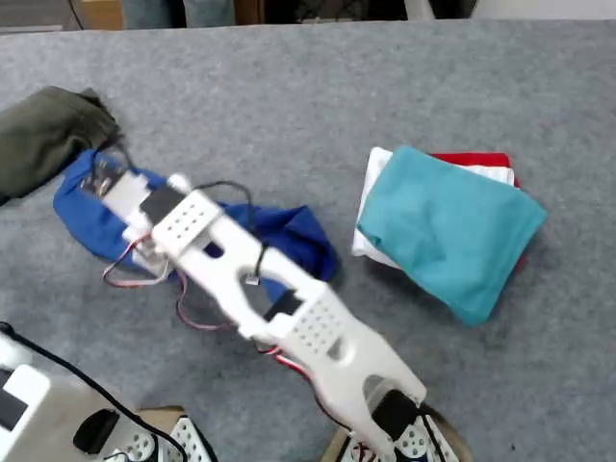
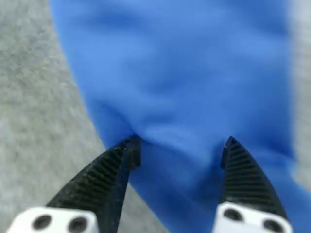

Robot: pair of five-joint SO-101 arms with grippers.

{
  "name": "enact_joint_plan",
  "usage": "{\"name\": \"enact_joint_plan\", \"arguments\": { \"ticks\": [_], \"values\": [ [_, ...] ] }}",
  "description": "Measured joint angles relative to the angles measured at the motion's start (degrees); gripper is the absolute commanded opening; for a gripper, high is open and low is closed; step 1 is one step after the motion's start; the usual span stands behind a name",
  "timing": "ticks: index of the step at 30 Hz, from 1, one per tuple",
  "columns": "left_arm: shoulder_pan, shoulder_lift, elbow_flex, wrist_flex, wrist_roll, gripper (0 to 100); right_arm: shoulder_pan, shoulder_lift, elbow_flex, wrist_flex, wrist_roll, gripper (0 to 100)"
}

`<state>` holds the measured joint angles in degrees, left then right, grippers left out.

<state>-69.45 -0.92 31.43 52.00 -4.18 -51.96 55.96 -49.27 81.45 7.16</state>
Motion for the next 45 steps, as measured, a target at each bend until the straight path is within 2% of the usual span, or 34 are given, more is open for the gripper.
{"name": "enact_joint_plan", "arguments": {
  "ticks": [3, 8, 13, 16, 20, 26, 29, 33, 39, 42, 45],
  "values": [
    [-0.79, 0.00, 0.00, 0.00, 0.00, 3, -0.53, 6.07, -8.79, 1.49, 0.00, 2.8],
    [-0.79, 0.00, 0.00, 0.00, 0.00, 3, -0.44, 12.92, -25.58, 8.18, 0.44, 1.5],
    [-0.79, 0.00, 0.00, 0.00, 0.00, 3, -0.53, 13.01, -42.02, 14.15, 0.35, 1.2],
    [-0.79, 0.00, 0.00, 0.00, 0.00, 3, -0.88, 8.70, -42.37, 14.24, -2.73, 1.3],
    [-0.79, 0.00, 0.00, 0.00, 0.00, 3, -1.85, -1.32, -42.37, 7.56, -9.23, 1.4],
    [-0.79, 0.00, 0.00, 0.00, 0.00, 3, -2.20, -12.40, -42.64, -7.56, -26.64, 1.5],
    [-0.79, 0.00, 0.00, 0.00, 0.00, 3, -2.20, -13.63, -42.73, -9.85, -33.23, 1.5],
    [-0.79, 0.00, 0.00, 0.00, 0.00, 3, -0.44, -12.84, -42.73, -5.89, -34.90, 1.5],
    [-0.79, 0.00, 0.00, 0.00, 0.00, 4, 6.59, -5.45, -42.37, 10.73, -34.99, 1.4],
    [-0.09, 0.00, 0.00, 0.00, 0.00, 12, 10.46, -0.70, -39.12, 17.05, -32.97, 1.4],
    [2.55, 0.00, 0.00, 0.44, 0.00, 21, 14.77, 3.16, -34.11, 18.81, -31.65, 1.4]
  ]
}}
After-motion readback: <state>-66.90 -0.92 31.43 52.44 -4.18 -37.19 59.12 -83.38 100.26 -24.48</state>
